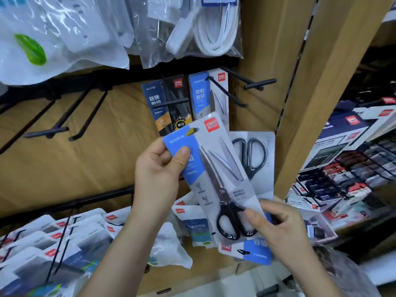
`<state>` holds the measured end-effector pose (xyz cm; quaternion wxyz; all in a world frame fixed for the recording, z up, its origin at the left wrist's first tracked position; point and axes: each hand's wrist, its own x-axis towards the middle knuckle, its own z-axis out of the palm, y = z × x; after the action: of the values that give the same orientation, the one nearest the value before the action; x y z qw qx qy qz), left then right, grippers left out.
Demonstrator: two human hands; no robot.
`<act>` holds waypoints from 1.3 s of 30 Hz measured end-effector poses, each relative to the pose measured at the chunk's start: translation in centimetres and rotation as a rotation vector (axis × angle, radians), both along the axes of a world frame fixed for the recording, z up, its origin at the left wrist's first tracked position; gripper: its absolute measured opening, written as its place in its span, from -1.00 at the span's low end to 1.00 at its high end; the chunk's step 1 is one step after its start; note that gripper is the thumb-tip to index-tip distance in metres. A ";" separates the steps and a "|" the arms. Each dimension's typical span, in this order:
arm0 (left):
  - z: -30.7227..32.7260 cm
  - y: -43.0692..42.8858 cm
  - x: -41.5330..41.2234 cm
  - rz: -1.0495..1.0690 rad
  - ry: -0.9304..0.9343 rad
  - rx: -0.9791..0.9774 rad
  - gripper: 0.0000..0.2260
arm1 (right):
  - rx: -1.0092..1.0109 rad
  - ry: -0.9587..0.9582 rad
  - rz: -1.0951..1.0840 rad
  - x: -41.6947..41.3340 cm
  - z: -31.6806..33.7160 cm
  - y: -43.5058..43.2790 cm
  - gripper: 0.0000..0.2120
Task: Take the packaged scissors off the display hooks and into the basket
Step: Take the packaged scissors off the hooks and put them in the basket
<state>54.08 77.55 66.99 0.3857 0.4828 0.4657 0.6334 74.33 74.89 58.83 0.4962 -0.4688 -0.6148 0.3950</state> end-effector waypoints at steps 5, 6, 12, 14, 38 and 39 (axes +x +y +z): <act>0.3 -1.4 -1.6 0.131 0.148 0.135 -0.77 | 0.055 -0.101 -0.070 0.8 0.2 0.1 -0.93; 0.4 -2.1 -2.0 0.172 0.196 0.184 -0.74 | 0.082 -0.143 -0.066 0.8 0.0 0.3 -0.78; 0.7 -5.3 -6.2 0.439 0.245 0.318 -0.61 | 0.124 -0.192 0.052 -2.8 0.8 0.6 -0.60; 0.7 -5.6 -7.8 0.515 0.210 0.287 -0.63 | 0.118 -0.182 0.117 -4.3 1.4 0.4 -0.62; 2.9 2.8 -14.0 0.393 0.199 -0.025 -0.80 | -0.118 0.067 0.159 -14.5 3.1 0.4 -0.87; 3.0 3.5 -14.2 0.392 0.174 -0.030 -0.81 | -0.128 0.069 0.136 -14.7 3.1 0.6 -0.85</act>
<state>39.92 81.04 70.02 0.2204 0.4301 0.5917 0.6452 59.62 75.51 61.90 0.4582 -0.4429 -0.6012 0.4821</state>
